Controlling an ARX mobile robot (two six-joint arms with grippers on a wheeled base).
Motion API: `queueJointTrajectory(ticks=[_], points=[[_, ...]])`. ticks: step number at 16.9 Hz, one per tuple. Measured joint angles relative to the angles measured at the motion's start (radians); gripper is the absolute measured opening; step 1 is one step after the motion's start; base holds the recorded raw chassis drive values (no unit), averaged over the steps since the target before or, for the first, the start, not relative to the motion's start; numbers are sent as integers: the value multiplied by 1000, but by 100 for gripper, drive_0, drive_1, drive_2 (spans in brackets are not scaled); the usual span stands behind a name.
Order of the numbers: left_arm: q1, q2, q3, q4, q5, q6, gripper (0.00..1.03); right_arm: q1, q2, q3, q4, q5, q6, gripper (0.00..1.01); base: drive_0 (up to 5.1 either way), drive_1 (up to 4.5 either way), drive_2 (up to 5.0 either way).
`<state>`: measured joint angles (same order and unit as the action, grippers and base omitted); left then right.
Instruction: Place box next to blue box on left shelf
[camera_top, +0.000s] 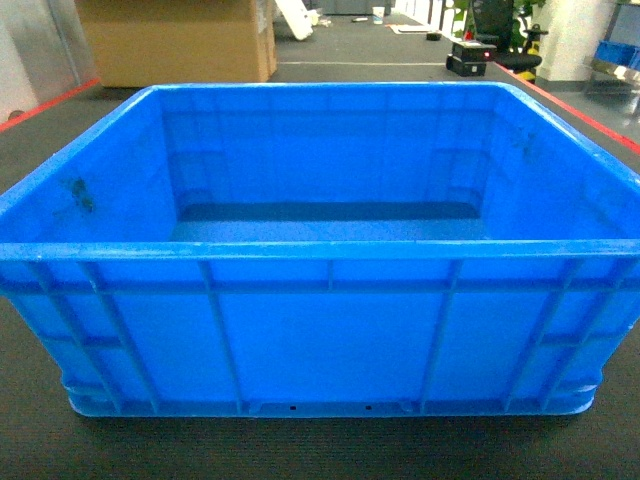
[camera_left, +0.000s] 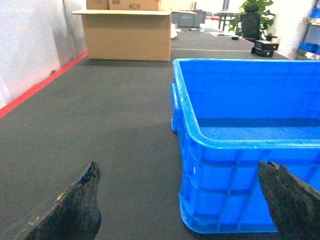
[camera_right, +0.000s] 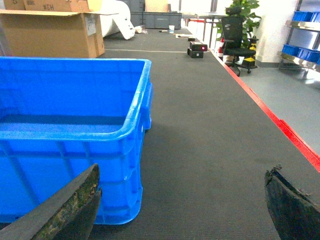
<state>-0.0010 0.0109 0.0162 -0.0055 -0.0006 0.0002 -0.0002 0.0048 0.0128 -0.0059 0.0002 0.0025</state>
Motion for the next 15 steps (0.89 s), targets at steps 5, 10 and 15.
queueJointTrajectory(ticks=[5,10,15], points=[[0,0,0,0,0,0,98,0,0,0,0,0,0,98,0,0,0],[-115,83,28,-76,-251,-8,98,-29,95,53,-175,-67,-2,98,0,0,0],[-72,356,69,183,-335,-25,98,-43,296,97,17,-87,15,98,0,0,0]])
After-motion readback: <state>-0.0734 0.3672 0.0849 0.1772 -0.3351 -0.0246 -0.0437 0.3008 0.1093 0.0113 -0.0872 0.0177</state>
